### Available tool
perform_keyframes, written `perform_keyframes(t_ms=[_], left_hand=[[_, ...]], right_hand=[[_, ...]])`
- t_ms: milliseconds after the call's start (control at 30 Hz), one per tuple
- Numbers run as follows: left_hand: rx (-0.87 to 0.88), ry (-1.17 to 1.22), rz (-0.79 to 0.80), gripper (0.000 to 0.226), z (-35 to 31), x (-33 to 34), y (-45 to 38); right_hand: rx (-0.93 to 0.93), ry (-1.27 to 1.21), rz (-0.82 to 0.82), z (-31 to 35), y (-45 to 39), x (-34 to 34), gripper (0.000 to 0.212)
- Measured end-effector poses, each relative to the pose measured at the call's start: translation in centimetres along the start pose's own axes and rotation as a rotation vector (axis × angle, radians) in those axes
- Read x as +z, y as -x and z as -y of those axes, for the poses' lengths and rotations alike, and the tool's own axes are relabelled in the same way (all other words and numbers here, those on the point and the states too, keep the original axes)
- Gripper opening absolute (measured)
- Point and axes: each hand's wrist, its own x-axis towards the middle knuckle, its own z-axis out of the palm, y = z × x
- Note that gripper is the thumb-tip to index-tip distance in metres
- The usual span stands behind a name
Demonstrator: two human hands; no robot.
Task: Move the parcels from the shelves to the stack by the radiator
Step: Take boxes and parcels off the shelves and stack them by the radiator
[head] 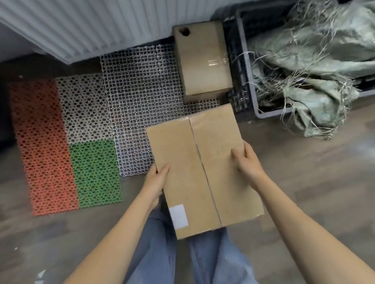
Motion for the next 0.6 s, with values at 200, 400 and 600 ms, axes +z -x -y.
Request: perform_keyframes(t_ms=[200, 400, 600], left_hand=[[0.104, -0.071, -0.056, 0.042, -2.3, 5.3, -8.8], [0.088, -0.222, -0.028, 0.065, -2.0, 8.4, -12.8], [-0.094, -0.186, 0.073, 0.049, -0.6, 8.7, -11.6]], right_hand=[[-0.001, 0.004, -0.035, -0.1, -10.2, 0.8, 0.047], [0.01, -0.074, -0.004, -0.9, -10.5, 3.0, 0.053], [0.169, -0.118, -0.049, -3.8, -7.0, 6.0, 0.049]])
